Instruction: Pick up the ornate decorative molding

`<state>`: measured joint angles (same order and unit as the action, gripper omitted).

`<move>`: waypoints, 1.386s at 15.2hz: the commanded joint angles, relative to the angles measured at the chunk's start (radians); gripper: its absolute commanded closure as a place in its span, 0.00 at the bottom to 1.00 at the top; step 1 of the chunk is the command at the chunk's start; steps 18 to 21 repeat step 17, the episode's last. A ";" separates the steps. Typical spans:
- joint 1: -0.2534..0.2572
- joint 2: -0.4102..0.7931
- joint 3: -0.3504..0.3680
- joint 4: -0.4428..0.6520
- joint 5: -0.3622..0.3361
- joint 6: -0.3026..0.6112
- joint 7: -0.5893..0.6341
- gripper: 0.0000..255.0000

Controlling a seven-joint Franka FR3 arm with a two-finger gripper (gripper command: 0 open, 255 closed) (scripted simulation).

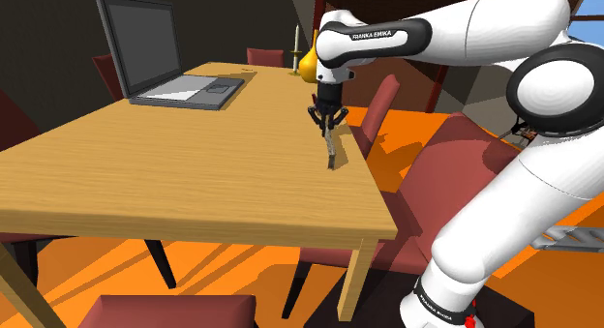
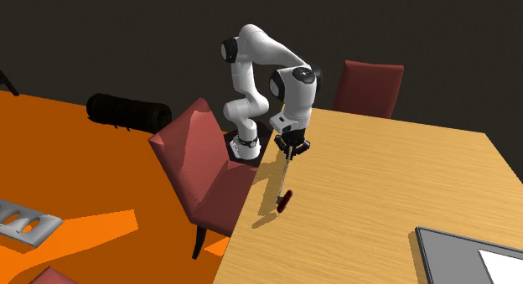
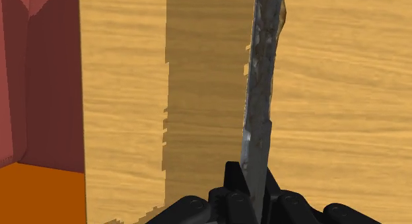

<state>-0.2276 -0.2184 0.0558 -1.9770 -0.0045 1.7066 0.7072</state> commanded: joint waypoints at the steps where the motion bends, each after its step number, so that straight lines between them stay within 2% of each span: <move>1: 0.000 0.002 0.000 0.015 0.000 -0.013 0.000 1.00; 15: -0.001 0.033 0.000 0.237 -0.002 -0.205 -0.001 1.00; 21: -0.001 0.033 0.000 0.240 -0.002 -0.207 -0.001 1.00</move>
